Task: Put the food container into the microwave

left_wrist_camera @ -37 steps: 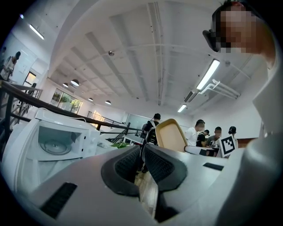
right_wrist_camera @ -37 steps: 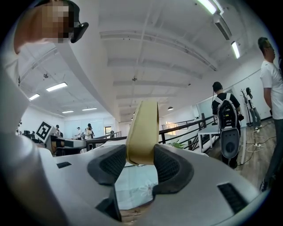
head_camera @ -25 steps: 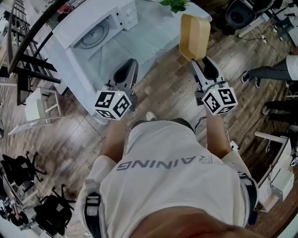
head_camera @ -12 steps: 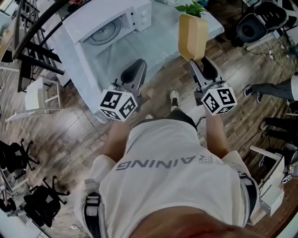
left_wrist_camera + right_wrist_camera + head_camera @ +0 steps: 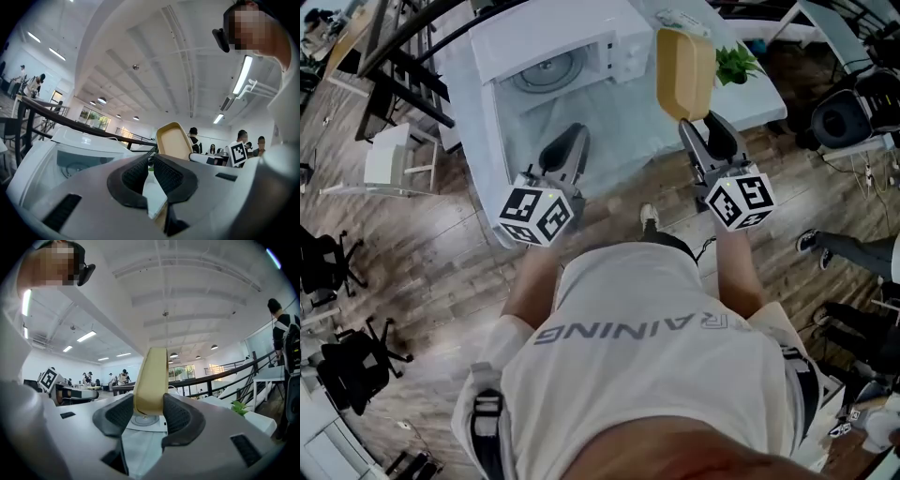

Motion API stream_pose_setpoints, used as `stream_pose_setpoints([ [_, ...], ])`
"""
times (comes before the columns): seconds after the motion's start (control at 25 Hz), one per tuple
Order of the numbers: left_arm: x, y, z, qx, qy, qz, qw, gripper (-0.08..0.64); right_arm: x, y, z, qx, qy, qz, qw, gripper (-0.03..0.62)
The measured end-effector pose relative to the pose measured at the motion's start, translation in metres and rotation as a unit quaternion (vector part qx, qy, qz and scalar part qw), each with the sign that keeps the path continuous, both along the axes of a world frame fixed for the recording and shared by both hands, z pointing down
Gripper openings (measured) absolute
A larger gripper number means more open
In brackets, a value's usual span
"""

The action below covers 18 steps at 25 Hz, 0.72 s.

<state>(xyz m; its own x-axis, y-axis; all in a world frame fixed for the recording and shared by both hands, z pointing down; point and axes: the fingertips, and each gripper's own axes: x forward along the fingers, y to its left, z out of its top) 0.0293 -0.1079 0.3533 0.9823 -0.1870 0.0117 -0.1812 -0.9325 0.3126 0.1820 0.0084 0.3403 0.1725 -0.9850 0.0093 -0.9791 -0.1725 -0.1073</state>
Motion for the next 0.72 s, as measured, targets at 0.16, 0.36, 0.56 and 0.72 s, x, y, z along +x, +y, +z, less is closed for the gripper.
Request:
stream_pose_setpoints([
  [0.16, 0.019, -0.023, -0.002, -0.005, -0.001, -0.041, 0.9992, 0.06, 0.026, -0.032, -0.001, -0.002, -0.002, -0.042, 0.999, 0.209],
  [0.36, 0.044, -0.041, -0.002, -0.004, -0.007, -0.088, 0.996, 0.06, 0.061, -0.064, 0.001, -0.007, -0.008, -0.092, 0.996, 0.209],
  [0.56, 0.057, -0.05, 0.001, -0.005, -0.019, -0.145, 0.9893, 0.06, 0.083, -0.092, 0.006, -0.005, -0.017, -0.152, 0.988, 0.209],
  [0.72, 0.063, -0.05, 0.008, -0.005, -0.034, -0.194, 0.9805, 0.06, 0.093, -0.106, 0.02, -0.009, -0.03, -0.201, 0.979, 0.209],
])
